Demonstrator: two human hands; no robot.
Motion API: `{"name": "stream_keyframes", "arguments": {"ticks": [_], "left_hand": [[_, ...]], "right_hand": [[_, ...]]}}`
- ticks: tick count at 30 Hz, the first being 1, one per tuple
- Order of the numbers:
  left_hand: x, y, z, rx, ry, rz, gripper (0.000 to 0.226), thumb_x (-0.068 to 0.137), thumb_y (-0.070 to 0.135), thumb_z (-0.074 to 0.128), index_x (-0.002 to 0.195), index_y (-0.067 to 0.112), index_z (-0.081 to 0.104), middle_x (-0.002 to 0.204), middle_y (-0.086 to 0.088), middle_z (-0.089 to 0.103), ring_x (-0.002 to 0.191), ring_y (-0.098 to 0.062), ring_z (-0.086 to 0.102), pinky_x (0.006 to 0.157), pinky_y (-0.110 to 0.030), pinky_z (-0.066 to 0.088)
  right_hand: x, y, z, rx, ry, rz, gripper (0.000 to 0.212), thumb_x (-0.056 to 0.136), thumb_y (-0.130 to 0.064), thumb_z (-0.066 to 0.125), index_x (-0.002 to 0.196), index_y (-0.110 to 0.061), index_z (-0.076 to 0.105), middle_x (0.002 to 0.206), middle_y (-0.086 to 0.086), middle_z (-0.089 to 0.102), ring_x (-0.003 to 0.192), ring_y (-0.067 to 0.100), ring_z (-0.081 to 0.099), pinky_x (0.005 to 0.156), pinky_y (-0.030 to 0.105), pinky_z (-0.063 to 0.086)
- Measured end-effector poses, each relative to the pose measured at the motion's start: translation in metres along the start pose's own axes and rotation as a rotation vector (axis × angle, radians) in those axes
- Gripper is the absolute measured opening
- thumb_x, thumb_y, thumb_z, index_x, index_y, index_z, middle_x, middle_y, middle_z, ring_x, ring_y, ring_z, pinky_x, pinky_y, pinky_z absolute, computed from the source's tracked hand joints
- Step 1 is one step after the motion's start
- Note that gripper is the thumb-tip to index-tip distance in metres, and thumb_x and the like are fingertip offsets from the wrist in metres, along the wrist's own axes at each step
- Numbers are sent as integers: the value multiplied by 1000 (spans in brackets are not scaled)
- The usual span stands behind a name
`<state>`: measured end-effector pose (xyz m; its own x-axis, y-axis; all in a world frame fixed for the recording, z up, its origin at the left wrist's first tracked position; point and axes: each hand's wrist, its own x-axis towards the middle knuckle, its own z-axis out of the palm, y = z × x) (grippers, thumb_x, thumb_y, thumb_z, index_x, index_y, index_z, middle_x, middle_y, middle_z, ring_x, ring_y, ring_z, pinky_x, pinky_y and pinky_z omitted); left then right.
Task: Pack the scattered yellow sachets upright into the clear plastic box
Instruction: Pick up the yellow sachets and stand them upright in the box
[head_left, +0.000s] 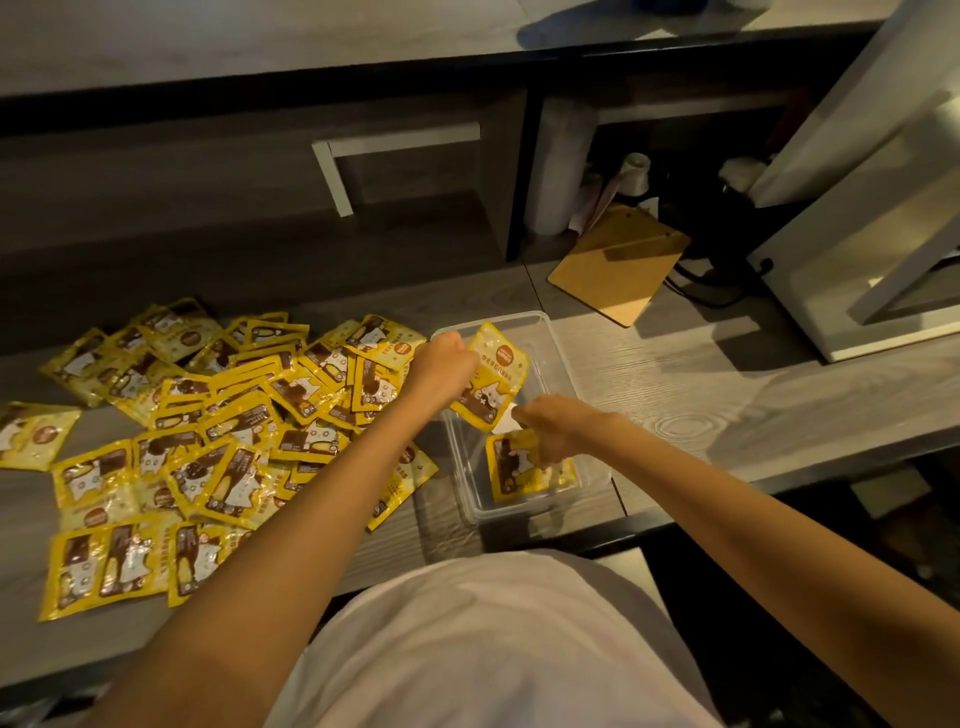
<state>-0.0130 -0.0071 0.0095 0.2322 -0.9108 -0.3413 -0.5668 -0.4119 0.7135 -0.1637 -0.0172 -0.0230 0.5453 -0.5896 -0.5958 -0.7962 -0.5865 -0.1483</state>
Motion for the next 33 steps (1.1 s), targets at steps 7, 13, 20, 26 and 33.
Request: {"name": "stream_keyframes", "arguments": {"ticks": [7,13,20,26,33], "left_hand": [[0,-9,-5,-48,116,29,27,83,5,55,65,17,39,67,2,45,65,-15,45,49,-20,29],[-4,-11,-15,-138,152,63,45,79,-9,58,116,14,45,100,3,50,98,-18,53,71,-33,50],[-13,-14,-14,-157,199,150,10,86,15,57,78,13,51,80,-18,62,75,-33,63,66,-44,56],[-29,-12,-5,10,-44,314,30,85,10,60,63,25,46,64,7,48,61,-7,46,53,-13,36],[-50,-22,18,343,-397,326,23,80,-1,52,82,21,49,90,-6,59,83,-19,54,65,-34,44]], "right_hand": [[-14,5,-25,210,208,40,50,79,-5,65,122,0,42,116,22,57,94,30,55,69,33,42],[-24,17,-42,373,398,137,39,79,-5,67,115,-3,53,117,16,58,95,24,54,68,23,41],[-31,27,-50,493,681,286,12,80,-2,62,88,6,65,93,22,66,88,33,62,64,32,45],[-31,32,-45,467,702,143,13,89,-4,52,94,5,58,96,22,64,89,35,61,71,42,49],[-39,24,-24,269,400,-141,26,93,-8,49,112,-5,66,107,13,69,97,28,65,80,25,50]]}}
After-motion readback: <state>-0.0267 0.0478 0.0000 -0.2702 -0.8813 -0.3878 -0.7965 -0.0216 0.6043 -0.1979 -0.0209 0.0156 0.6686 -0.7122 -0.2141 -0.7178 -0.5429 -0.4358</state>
